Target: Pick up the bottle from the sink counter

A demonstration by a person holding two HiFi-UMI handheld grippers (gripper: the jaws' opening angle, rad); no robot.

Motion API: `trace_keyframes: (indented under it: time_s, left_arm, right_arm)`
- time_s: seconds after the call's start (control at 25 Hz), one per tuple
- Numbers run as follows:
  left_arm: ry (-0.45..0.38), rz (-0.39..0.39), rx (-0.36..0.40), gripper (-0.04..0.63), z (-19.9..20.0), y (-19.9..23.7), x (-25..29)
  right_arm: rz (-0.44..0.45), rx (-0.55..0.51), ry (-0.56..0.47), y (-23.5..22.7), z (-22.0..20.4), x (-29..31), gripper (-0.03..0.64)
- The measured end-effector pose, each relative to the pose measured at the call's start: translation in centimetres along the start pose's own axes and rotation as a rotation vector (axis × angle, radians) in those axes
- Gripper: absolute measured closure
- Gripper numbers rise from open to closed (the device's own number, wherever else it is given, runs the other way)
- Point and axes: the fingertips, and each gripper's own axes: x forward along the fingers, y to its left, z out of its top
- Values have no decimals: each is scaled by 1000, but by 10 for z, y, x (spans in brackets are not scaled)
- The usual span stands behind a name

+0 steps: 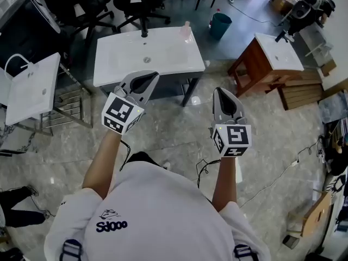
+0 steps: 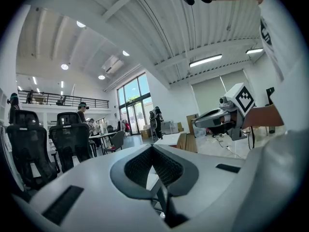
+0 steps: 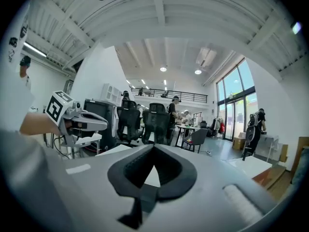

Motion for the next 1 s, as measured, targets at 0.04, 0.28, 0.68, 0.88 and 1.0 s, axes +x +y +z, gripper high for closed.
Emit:
trace_keyframes:
  time_s: [0.04, 0.28, 0.68, 0.88, 1.0]
  left_arm:
    - [4, 4, 2, 591, 0, -3, 0]
    - [25, 33, -24, 591, -13, -8, 4]
    - [20, 41, -26, 591, -25, 29, 50]
    - [12, 19, -13, 591, -29, 62, 97]
    - [13, 10, -18, 591, -33, 87, 126]
  right_arm:
    - [25, 1, 4, 2, -4, 1, 607]
    - [107, 12, 3, 8, -11, 3, 609]
    - [85, 67, -39, -28, -5, 56, 607]
    - [90, 61, -14, -50, -13, 104, 607]
    - [111, 40, 11, -58, -16, 136, 609]
